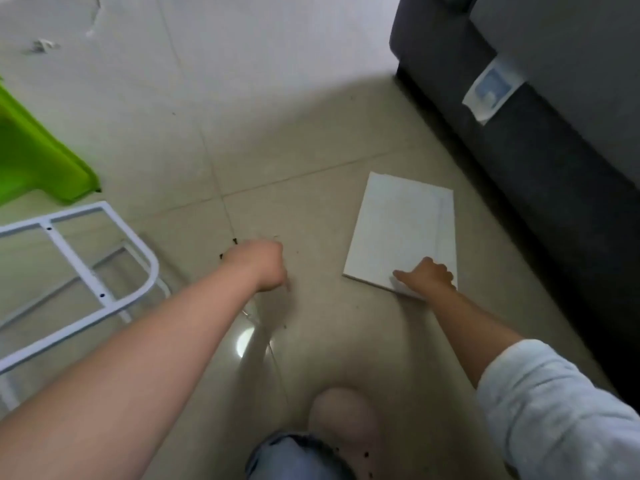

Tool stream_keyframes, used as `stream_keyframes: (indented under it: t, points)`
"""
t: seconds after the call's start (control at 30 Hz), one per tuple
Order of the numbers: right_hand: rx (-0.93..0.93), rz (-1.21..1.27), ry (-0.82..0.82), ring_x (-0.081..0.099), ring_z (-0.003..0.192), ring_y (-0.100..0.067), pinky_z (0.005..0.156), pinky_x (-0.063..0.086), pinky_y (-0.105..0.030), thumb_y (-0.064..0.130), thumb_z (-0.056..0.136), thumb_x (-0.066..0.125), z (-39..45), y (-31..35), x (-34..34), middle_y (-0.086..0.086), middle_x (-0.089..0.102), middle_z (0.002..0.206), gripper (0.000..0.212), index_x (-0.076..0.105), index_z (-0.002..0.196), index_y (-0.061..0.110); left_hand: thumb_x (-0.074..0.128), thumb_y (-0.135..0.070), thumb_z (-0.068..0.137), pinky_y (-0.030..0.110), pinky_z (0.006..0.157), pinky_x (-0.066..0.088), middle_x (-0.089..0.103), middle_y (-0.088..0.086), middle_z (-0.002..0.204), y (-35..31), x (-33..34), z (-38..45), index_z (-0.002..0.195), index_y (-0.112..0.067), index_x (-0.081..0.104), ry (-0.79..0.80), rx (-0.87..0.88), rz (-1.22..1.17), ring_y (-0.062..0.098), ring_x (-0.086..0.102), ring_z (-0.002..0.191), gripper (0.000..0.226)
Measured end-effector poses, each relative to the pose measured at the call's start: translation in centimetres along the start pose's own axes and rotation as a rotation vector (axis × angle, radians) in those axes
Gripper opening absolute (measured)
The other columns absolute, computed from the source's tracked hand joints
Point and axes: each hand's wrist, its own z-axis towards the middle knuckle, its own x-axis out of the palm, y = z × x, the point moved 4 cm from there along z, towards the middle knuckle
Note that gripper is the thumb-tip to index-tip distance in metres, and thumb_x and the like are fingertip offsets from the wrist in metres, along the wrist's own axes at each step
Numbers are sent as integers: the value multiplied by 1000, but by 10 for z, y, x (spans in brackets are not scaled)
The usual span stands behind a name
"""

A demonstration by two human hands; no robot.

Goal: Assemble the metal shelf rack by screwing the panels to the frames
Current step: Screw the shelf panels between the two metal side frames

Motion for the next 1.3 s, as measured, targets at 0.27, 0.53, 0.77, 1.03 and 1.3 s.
stream_keyframes:
  t: [0.27, 0.53, 0.77, 1.03, 1.3]
  points:
    - [213, 286, -37, 36, 124, -35, 98, 38, -43, 43, 82, 60, 36, 3, 30, -19, 32, 136, 73, 26, 137, 9, 37, -19, 98, 32, 99, 37, 43, 21, 139, -76, 49, 71, 132, 2, 44, 178, 60, -274, 33, 43, 127, 41]
    - [274, 353, -55, 28, 129, -37, 101, 33, -48, 45, 75, 71, 45, -5, 37, -21, 27, 140, 91, 18, 142, 15, 37, -17, 98, 28, 96, 35, 41, 23, 138, -110, 83, 114, 130, 6, 40, 308, 31, -560, 32, 42, 126, 40]
    - [324, 506, -45, 34, 126, -37, 96, 40, -42, 42, 72, 75, 47, -16, 41, -19, 32, 136, 85, 31, 135, 6, 45, -14, 93, 29, 89, 37, 49, 23, 129, -113, 90, 126, 121, 6, 48, 175, -102, -661, 33, 47, 119, 34]
    - [89, 828, 79, 47, 123, -27, 99, 37, -26, 35, 77, 73, 21, 21, 26, -13, 47, 134, 79, 37, 134, -5, 54, -44, 89, 36, 79, 40, 57, 23, 115, -54, 45, 113, 114, 6, 47, -175, -205, -704, 36, 54, 107, 56]
    - [-306, 886, 196, 58, 94, -20, 83, 48, -29, 27, 77, 74, -44, 121, 19, -7, 59, 111, 47, 48, 110, 7, 60, -9, 88, 20, 59, 45, 57, -1, 88, 64, -3, 42, 105, -10, 46, -389, -140, -1321, 12, 54, 73, 22]
